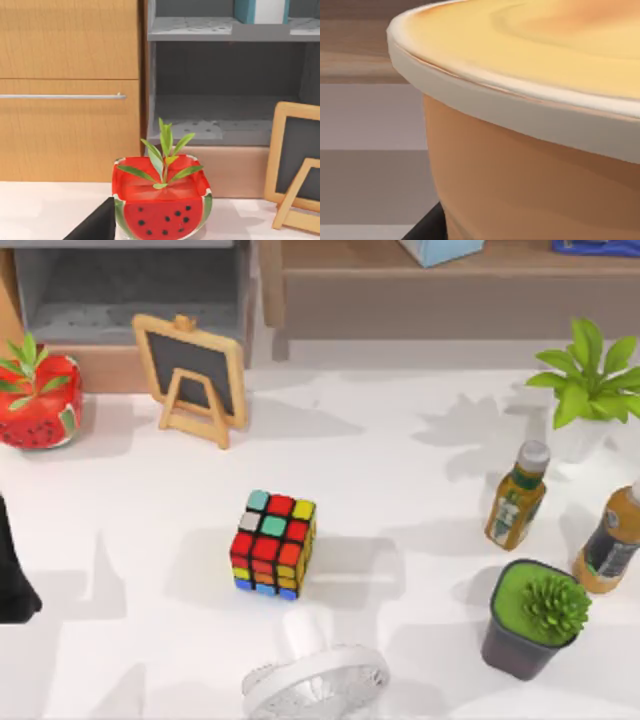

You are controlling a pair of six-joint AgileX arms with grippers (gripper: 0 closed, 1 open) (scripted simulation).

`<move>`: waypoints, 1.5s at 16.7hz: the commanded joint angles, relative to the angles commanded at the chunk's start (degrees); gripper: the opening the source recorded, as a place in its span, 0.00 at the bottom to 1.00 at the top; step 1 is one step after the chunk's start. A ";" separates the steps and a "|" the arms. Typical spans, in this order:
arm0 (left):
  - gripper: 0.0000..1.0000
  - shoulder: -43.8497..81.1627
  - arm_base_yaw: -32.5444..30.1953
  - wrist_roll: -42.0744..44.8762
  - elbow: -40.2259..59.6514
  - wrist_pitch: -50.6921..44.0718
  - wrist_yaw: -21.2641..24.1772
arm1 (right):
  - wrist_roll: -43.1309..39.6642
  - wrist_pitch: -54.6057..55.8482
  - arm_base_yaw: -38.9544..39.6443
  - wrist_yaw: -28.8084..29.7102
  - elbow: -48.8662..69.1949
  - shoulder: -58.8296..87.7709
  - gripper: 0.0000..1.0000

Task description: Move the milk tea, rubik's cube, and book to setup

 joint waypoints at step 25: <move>1.00 0.00 0.00 0.00 0.00 0.00 0.00 | -0.09 2.91 -0.14 -0.04 -0.22 3.04 1.00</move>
